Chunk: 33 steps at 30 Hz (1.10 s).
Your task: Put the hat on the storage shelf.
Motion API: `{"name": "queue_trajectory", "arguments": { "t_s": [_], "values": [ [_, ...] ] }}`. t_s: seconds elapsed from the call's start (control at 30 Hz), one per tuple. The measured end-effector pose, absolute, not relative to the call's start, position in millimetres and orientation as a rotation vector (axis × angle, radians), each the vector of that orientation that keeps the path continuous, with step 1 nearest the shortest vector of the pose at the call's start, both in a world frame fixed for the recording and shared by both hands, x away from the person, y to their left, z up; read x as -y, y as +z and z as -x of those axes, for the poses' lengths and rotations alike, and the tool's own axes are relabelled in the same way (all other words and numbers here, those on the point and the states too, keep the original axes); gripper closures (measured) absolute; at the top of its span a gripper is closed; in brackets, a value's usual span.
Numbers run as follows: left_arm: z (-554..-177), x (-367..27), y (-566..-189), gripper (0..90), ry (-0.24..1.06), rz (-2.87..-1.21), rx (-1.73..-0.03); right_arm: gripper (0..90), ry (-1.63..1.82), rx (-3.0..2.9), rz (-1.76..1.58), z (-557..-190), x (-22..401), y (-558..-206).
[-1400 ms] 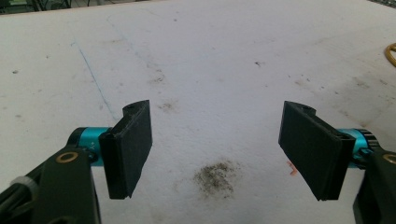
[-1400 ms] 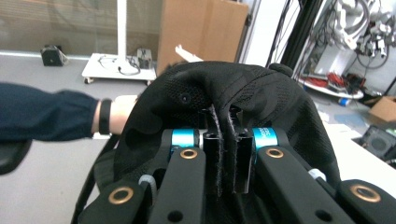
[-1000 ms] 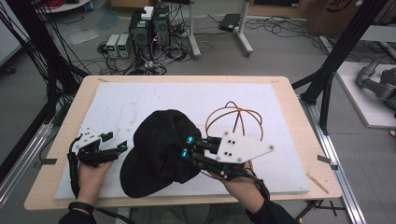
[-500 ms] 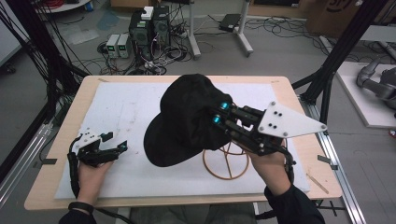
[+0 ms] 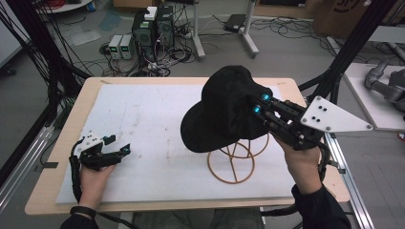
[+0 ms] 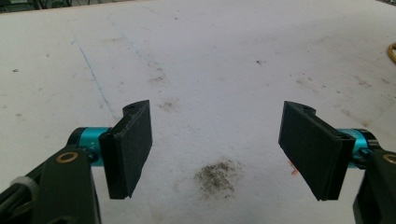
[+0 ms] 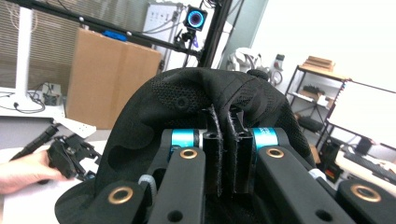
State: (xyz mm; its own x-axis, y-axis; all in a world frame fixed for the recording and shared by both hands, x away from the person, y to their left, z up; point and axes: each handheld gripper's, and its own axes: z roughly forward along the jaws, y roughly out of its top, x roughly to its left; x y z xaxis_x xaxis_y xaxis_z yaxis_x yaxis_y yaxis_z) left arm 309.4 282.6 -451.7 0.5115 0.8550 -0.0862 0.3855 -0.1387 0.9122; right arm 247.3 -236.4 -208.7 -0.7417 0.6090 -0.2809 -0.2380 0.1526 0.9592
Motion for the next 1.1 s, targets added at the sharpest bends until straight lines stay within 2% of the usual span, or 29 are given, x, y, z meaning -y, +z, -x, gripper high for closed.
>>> {"name": "queue_trajectory", "arguments": {
  "t_s": [0.73,0.83,0.87,1.1],
  "values": [
    [-310.1,-282.5,-451.7,26.0,0.578,-1.741,-1.059,83.2,1.614,-1.830,-0.452,-240.2,263.0,-251.2],
    [-310.2,-282.6,-451.7,26.0,0.578,-1.741,-1.059,81.3,1.617,-1.841,-0.467,-241.1,263.0,-256.7],
    [-310.2,-282.6,-451.7,26.0,0.576,-1.741,-1.059,77.8,1.619,-1.844,-0.476,-242.0,263.6,-259.8],
    [-310.4,-282.7,-451.7,26.0,0.578,-1.743,-1.059,68.4,1.645,-1.812,-0.516,-244.8,270.6,-266.9]
  ]
}}
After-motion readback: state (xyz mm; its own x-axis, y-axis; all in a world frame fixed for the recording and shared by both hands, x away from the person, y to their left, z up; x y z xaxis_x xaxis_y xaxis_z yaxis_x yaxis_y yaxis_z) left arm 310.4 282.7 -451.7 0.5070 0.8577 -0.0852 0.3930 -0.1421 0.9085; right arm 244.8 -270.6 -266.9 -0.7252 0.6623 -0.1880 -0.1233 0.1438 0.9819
